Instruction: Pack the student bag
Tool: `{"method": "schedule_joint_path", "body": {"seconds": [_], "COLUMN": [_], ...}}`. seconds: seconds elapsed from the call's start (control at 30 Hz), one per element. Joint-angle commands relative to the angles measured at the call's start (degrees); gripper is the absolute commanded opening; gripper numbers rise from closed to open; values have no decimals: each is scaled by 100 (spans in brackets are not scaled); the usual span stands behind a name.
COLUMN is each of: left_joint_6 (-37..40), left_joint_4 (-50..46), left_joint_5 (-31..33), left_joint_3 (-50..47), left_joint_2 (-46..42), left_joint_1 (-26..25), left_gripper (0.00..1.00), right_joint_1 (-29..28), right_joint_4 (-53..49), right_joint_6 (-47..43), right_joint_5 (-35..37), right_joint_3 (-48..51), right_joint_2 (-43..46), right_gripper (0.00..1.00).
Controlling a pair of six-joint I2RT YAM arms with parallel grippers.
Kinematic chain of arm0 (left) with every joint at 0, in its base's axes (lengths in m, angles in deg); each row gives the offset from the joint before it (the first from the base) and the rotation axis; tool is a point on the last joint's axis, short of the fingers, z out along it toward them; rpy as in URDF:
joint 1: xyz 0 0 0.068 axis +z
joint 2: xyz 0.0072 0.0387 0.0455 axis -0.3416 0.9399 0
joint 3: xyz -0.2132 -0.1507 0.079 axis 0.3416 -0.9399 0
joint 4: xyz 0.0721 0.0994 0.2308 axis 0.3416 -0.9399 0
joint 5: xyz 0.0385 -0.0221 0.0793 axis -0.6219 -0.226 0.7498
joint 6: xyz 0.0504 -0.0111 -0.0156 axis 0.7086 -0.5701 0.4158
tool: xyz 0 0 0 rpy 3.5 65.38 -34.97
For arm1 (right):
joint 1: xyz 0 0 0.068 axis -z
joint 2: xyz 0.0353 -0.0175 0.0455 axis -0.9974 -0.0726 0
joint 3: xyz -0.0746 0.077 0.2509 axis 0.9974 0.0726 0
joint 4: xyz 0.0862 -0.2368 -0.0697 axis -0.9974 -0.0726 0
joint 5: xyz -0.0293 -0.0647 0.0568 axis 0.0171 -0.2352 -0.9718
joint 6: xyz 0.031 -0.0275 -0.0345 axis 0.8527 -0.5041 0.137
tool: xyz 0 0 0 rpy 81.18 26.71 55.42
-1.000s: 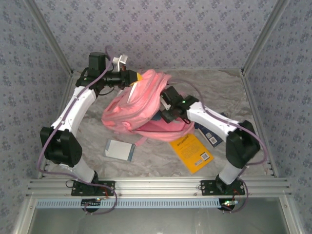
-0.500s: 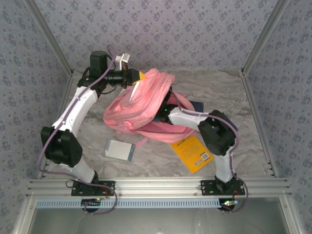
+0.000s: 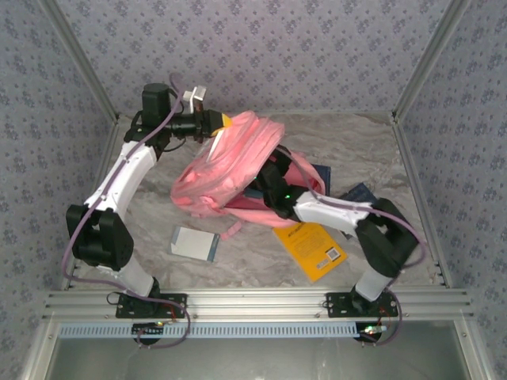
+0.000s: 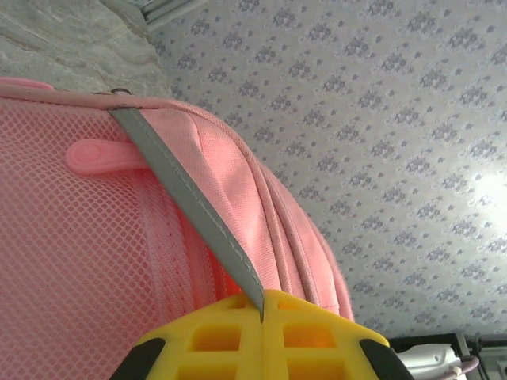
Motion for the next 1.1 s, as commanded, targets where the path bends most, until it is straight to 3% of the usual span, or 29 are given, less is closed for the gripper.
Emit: {"method": "schedule_joint_path", "body": {"seconds": [0.0,0.17,0.3,0.43,0.6,0.77,0.93,1.07], "left_joint_6": [-276,-322,-125,549,823,1226,1325,1332], "left_joint_4": [1150,1266,1046,93,-378,-922,-1204,-1076], "left_joint_5": [-259,-258,-146,371,956,1465,1621,1828], "left_joint_3": [110,-15,-121,5,214,684,782,327], "left_joint_2": [-160,-208,-309,-347,-227,184,630,552], "left_joint_1": [116,152,230,340,469,469,478,460], "left_gripper": [0,0,0,0,0,0,0,0], "right_joint_1": [-20,-96,76,114,94,-166,-1304,-1706], "right_joint_4": [-384,-535,-1122,-1789,-2877,-3775,-3889,-4061], "right_joint_6": [920,1685,3080,3729,4296,4917,4570,4618], "right_joint_5": [-587,-657,-1138,-1484,-1848,-2837,-2607,-3089], "right_joint_3": [399,909,1123,1139,789,260,-233,-970], "right_joint_2": [672,1622,2519,3074,3289,2776,1661,497], "right_gripper": [100,96,86,83,78,78,84,87]}}
